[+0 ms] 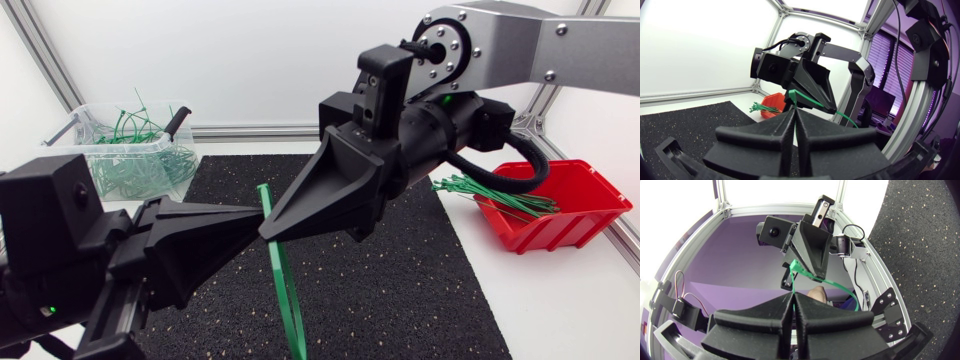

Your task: Take a green cable tie from the red box, thread the tail through the head to close it, then place it in the transparent bin on the left.

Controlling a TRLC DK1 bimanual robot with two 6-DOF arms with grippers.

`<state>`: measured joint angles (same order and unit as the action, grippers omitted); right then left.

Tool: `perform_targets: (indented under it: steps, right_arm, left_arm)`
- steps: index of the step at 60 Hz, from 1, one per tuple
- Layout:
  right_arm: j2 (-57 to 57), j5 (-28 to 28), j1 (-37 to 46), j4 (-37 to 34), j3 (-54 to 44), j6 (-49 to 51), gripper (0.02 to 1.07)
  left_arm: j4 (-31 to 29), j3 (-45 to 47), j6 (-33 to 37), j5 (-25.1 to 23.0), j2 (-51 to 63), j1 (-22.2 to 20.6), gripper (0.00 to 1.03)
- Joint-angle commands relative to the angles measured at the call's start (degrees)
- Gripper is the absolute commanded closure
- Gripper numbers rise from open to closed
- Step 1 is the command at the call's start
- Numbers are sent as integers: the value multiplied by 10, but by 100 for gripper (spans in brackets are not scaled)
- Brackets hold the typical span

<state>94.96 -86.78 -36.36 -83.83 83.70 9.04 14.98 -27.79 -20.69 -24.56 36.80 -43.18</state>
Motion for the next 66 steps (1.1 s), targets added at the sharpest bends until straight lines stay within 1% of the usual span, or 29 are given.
perform_targets:
  steps: [1, 16, 66]
  right_arm:
    - [8, -13, -2, -9, 9, 6, 102]
    - [7, -14, -2, -18, 13, 5, 102]
    - [23, -14, 0, -17, 2, 17, 102]
  left_arm:
    - [-1, 10, 11, 4, 2, -4, 100]
    - [1, 4, -1, 12, 8, 3, 100]
    - [2, 0, 0, 21, 10, 5, 100]
